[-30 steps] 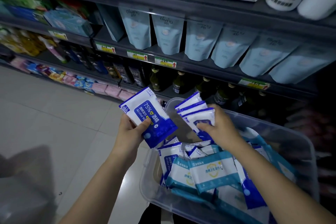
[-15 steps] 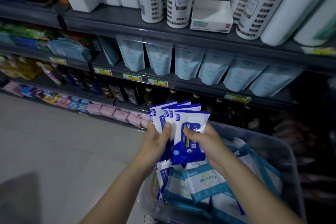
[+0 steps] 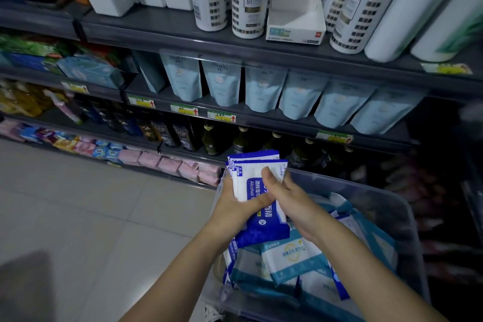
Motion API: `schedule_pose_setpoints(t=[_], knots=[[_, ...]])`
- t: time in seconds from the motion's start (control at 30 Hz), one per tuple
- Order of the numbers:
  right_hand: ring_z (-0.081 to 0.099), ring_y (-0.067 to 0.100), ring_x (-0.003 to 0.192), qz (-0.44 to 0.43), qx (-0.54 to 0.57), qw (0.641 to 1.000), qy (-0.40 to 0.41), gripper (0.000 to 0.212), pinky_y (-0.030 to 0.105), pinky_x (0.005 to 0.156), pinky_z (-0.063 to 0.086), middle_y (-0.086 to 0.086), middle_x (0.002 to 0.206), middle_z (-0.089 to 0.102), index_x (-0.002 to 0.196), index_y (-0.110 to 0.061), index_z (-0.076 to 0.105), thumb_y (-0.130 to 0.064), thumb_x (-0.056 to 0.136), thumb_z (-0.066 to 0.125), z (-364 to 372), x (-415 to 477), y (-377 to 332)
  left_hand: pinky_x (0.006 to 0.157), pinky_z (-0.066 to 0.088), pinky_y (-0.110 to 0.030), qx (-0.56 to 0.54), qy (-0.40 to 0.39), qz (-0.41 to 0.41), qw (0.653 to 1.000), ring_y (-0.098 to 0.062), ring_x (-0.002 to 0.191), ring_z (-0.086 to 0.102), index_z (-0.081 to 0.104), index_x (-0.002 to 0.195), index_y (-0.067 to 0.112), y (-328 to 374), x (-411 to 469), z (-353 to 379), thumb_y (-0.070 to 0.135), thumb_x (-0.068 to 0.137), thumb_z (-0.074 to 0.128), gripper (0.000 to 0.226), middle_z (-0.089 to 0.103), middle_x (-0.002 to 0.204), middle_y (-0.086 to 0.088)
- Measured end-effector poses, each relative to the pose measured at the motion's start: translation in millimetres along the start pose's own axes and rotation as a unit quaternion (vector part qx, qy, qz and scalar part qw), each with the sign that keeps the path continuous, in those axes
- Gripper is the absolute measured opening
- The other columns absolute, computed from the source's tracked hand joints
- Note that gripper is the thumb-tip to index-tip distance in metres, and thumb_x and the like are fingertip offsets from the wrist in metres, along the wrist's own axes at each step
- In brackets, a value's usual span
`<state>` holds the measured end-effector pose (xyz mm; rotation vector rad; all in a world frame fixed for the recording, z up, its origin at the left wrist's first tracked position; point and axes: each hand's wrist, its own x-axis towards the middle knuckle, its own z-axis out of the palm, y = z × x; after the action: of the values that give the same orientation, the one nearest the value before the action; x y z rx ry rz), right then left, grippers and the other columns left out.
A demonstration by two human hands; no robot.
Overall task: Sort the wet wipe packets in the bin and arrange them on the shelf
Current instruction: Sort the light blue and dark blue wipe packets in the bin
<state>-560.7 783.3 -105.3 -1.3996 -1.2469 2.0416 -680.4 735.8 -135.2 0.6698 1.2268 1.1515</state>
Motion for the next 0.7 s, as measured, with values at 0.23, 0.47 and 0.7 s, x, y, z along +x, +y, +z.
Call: schedule_pose_setpoints(t=[0.23,0.47,0.7], knots=[[0.058,0.006,0.108,-0.064,0.063,0.996,0.020,0.125,0.019,0.071,0.055,-0.012,0.123,0.054,0.129,-0.043,0.029,-0.072,0.019,0.079,-32,-2,7,0.083,0.054,-0.054,-0.143,0.077,-0.014,0.987,-0.034,0.100,0.067,0.047,0.128,0.014,5,8,3,0.031,0.065,0.081,0.074,0.068,0.113,-0.015],[0.064,0.028,0.106,-0.072,0.293,0.953,0.036,0.100,0.039,0.077,0.057,0.013,0.121,0.064,0.128,-0.015,0.049,-0.030,0.041,0.094,-5,6,30,0.072,0.057,-0.035,-0.160,0.096,0.025,0.982,-0.025,0.100,0.068,0.049,0.125,0.018,5,11,31,0.031,0.075,0.069,0.055,0.069,0.113,-0.009],[0.071,0.021,0.082,-0.095,0.275,0.941,0.172,0.060,0.030,0.061,0.056,0.012,0.100,0.071,0.111,-0.008,0.055,-0.009,0.056,0.077,-40,12,33,0.087,0.054,-0.027,0.065,0.004,-0.005,0.998,-0.009,0.100,0.065,0.054,0.110,0.026,-14,16,30,0.045,0.082,0.058,0.034,0.067,0.112,0.001]])
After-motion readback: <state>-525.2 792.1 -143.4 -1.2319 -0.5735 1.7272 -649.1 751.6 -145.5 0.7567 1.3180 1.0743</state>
